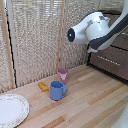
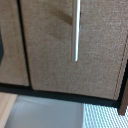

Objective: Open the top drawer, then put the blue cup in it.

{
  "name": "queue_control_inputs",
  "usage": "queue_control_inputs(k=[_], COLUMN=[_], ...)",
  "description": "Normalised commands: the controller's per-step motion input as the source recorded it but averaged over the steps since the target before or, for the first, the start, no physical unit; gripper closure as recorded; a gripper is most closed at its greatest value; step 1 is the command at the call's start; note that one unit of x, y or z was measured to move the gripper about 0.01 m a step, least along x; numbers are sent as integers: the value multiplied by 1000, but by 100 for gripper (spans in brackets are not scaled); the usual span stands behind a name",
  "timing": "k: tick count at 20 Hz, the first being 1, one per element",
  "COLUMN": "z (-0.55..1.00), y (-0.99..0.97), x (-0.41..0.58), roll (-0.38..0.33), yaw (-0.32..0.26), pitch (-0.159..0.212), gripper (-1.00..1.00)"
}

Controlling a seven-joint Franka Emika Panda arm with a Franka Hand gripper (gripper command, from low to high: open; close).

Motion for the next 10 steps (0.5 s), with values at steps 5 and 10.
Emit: queue_control_inputs(k=[5,10], z=[253,282], y=[-635,-471], x=[-27,-17], roll=[-5,1], yaw=[128,242], pitch=[54,55], gripper=[-100,-100])
